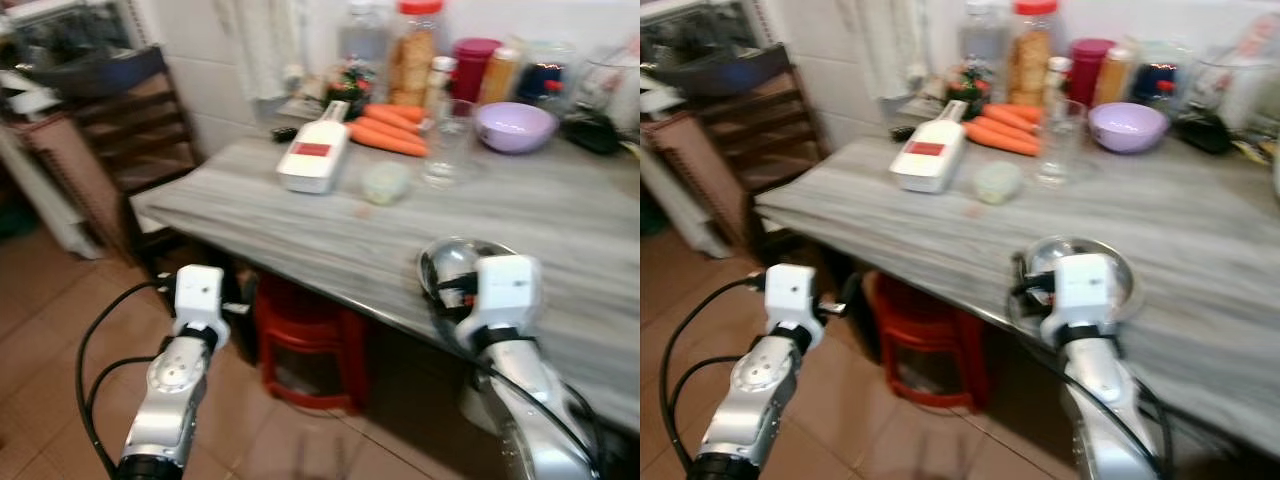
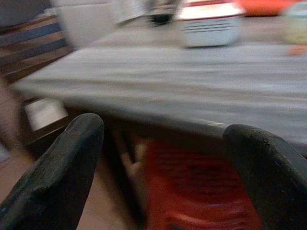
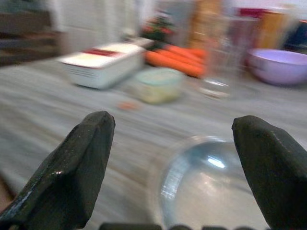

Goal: Setting the table

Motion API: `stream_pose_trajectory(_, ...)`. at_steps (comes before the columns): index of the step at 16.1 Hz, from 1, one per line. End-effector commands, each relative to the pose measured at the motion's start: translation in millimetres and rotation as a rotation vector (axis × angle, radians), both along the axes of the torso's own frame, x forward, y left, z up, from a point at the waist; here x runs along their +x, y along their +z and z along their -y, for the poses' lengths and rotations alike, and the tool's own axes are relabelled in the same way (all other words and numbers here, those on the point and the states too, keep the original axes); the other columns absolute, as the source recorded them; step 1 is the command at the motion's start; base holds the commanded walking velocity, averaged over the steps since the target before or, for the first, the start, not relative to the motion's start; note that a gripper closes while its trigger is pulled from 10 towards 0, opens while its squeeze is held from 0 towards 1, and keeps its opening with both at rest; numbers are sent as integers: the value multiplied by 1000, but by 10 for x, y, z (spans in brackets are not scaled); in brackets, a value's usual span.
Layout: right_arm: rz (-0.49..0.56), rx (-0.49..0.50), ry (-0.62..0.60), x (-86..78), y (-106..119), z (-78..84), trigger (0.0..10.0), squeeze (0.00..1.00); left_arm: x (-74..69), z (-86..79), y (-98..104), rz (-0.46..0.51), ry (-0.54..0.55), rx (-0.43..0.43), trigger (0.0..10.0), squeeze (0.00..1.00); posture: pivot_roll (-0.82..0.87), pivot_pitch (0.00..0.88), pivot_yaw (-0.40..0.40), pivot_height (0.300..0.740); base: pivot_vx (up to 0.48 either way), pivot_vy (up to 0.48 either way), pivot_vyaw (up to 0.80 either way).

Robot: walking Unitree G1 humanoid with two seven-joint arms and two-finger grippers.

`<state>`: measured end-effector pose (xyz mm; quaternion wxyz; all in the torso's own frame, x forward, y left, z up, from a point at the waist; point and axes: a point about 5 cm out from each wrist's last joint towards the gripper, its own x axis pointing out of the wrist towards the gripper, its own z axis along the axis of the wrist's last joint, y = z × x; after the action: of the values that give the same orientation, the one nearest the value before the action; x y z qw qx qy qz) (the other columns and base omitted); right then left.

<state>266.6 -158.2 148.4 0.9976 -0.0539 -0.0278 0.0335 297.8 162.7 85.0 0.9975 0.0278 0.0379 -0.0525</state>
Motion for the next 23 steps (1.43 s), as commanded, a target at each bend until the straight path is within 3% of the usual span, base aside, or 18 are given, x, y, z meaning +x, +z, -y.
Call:
stream_pose_trajectory(1, 26, -2, 0, 3, 61, 26, 10000, 0, 10, 12, 14, -2, -2, -13, 10000, 0, -131, 17, 113, 740, 0, 0, 800)
stream_pose_trajectory(6, 35, 21, 25, 29, 79, -8, 10000, 0, 10, 10, -14, -39, 26, -50, 10000, 0, -125, 18, 107, 740, 0, 0, 800)
stream_pose_trajectory(11, 46, 45, 71, 74, 94, -80, 10000, 0, 5, -16, -15, -25, 48, -19, 10000, 0, -102, 11, 101, 740, 0, 0, 800)
stream_pose_trajectory(16, 45, 66, 107, 107, 79, -174, 10000, 0, 7, 20, -24, -31, 50, -45, 10000, 0, -71, 2, 87, 740, 0, 0, 800)
stream_pose_trajectory(18, 43, 90, 122, 119, 49, -224, 10000, 0, -6, 0, -33, -30, 68, -45, 10000, 0, -30, 0, 82, 740, 0, 0, 800)
stream_pose_trajectory(19, 52, 168, 110, 146, 16, -232, 10000, 0, -23, -38, -25, -23, 73, -31, 10000, 0, 12, 0, 79, 740, 0, 0, 0)
stream_pose_trajectory(23, 48, 164, 98, 312, -32, -294, 10000, 0, -73, -197, 44, -8, 100, 5, 10000, 0, 82, 0, 92, 740, 0, 0, 0)
